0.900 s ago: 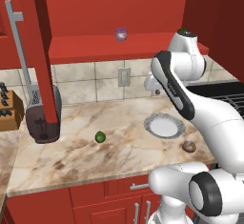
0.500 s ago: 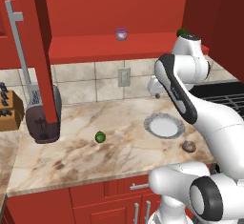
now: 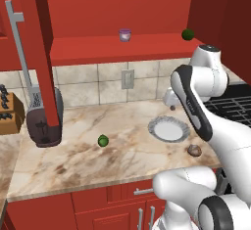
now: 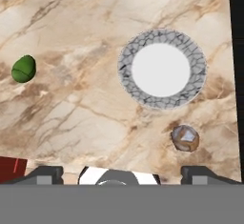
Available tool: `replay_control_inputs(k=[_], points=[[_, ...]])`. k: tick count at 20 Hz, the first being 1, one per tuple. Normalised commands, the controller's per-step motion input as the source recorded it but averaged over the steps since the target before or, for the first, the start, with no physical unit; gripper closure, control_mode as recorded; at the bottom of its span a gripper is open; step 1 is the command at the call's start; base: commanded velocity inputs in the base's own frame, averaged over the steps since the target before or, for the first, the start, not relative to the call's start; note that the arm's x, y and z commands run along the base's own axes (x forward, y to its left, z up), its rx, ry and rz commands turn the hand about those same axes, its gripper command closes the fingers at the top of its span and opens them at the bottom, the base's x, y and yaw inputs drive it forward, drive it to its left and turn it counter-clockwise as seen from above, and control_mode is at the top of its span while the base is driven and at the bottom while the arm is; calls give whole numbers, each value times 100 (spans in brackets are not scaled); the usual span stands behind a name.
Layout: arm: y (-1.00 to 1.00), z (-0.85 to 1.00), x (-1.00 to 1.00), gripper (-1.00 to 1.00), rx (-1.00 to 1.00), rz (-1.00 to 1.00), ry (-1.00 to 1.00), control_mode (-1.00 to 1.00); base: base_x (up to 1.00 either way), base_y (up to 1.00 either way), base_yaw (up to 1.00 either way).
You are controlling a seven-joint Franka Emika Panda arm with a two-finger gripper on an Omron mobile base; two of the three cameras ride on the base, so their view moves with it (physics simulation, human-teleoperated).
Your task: Pick the avocado and bread from the counter and place them on the plate. Then pick the jam from the cabinet and place it next to the plate. Lastly close the cabinet door.
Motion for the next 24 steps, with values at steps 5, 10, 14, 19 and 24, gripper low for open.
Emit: replay_control_inputs(k=[5,10,14,19,24], points=[[-21,-20,-48,-100,0,-1,0,-100,0,0,0],[-4,-20,-36,-100,0,-6,0,-100,0,0,0],[0,-29,-24,-100,0,-9,0,-100,0,0,0],[-5,-37,-9,-100,0,-11,0,-100,0,0,0],[-18,-46,0,-100,0,-11,0,-100,0,0,0]])
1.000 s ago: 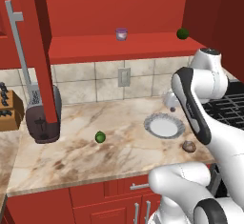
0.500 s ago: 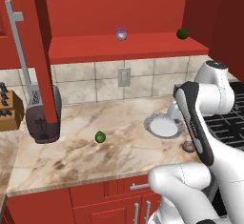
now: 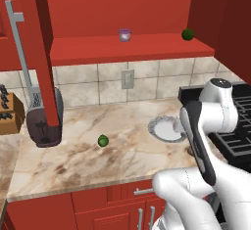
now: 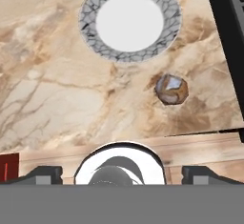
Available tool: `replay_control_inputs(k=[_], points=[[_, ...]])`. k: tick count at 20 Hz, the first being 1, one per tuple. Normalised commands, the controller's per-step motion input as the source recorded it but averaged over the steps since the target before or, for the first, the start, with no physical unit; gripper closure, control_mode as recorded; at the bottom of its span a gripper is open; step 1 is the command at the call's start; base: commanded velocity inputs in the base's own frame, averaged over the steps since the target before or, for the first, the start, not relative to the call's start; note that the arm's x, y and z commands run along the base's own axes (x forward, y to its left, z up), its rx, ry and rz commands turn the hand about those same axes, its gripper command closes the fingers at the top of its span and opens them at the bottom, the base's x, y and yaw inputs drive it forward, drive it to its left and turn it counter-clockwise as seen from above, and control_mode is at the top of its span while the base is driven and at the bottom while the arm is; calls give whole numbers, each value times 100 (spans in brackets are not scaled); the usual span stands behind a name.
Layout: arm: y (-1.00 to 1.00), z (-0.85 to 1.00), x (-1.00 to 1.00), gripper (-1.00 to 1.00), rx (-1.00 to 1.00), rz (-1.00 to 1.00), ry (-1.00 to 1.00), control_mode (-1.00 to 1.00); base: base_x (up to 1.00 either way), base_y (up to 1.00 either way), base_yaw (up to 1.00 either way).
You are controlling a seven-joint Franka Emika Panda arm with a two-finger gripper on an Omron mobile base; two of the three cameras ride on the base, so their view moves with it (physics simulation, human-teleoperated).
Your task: Pick the avocado and bread from the counter and place them on the plate. Then pick the jam from the cabinet and place it next to the plate. Lastly close the cabinet door.
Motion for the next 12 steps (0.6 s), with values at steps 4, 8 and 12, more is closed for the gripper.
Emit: replay_control_inputs(k=[4,8,12], points=[[-34,-44,0,-100,-6,-5,4,-100,0,0,0],[-44,-47,0,-100,-5,-3,5,-100,0,0,0],[-44,-37,0,-100,-5,-1,7,-100,0,0,0]])
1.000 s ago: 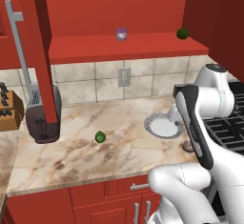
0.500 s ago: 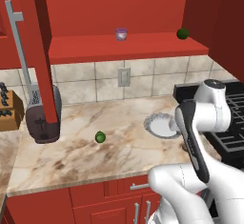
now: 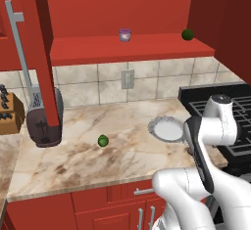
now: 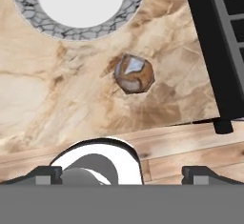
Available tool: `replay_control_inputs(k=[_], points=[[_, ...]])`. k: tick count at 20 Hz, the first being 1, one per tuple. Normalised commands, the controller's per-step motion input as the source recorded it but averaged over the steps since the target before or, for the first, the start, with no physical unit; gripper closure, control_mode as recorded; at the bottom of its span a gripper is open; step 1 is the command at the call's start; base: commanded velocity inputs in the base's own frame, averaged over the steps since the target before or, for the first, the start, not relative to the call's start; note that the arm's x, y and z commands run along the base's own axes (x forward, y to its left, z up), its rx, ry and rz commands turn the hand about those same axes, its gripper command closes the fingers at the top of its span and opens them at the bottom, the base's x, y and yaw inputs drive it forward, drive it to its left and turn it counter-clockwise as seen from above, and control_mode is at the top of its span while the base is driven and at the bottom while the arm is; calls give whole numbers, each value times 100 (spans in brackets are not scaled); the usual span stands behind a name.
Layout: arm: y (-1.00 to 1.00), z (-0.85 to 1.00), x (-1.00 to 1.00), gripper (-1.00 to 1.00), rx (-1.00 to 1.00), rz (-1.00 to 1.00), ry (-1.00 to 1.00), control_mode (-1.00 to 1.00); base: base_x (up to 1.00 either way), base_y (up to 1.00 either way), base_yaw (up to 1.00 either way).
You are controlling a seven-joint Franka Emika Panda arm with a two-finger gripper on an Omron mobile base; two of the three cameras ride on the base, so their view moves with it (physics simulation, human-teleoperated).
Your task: Pick the avocado and bread from the counter and place them on the plate. Then pick the jam from the cabinet and place it next to the plate. Lastly close the cabinet door.
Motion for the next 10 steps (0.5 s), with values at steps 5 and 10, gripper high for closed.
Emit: replay_control_inputs(k=[5,10], points=[[-20,-27,0,-100,-1,0,4,-100,0,0,0],[0,-30,19,-100,0,0,0,-100,0,0,0]])
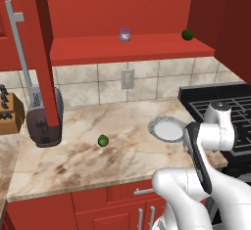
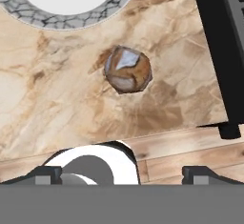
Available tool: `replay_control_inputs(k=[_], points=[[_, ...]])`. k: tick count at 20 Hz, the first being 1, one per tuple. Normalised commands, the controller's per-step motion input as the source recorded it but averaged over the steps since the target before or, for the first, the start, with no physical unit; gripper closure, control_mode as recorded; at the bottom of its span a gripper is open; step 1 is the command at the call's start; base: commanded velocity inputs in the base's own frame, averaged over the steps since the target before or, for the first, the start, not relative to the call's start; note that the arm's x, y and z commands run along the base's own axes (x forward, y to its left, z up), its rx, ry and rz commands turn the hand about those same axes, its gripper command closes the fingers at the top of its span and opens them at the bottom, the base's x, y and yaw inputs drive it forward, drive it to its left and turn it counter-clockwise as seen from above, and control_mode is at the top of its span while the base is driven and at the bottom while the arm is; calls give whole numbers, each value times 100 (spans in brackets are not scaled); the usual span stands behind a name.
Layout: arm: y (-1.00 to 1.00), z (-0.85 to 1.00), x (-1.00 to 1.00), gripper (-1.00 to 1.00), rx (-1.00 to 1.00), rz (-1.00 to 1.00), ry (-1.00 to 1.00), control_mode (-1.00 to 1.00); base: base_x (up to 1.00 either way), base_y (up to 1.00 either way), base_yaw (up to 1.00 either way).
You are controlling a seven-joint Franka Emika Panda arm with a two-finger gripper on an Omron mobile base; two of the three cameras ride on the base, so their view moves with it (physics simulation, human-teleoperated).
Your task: Pick the avocado and bread from the counter and place them on the plate. Then pick the jam from the cabinet and place it next to the plate. Lastly close the cabinet door.
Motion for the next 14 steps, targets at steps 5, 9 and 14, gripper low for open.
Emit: replay_control_inputs(k=[5,9,14], points=[[0,-19,29,-100,0,0,0,-100,0,0,0],[-2,-10,31,-100,0,0,0,-100,0,0,0],[-14,-5,31,-100,0,0,2,-100,0,0,0]])
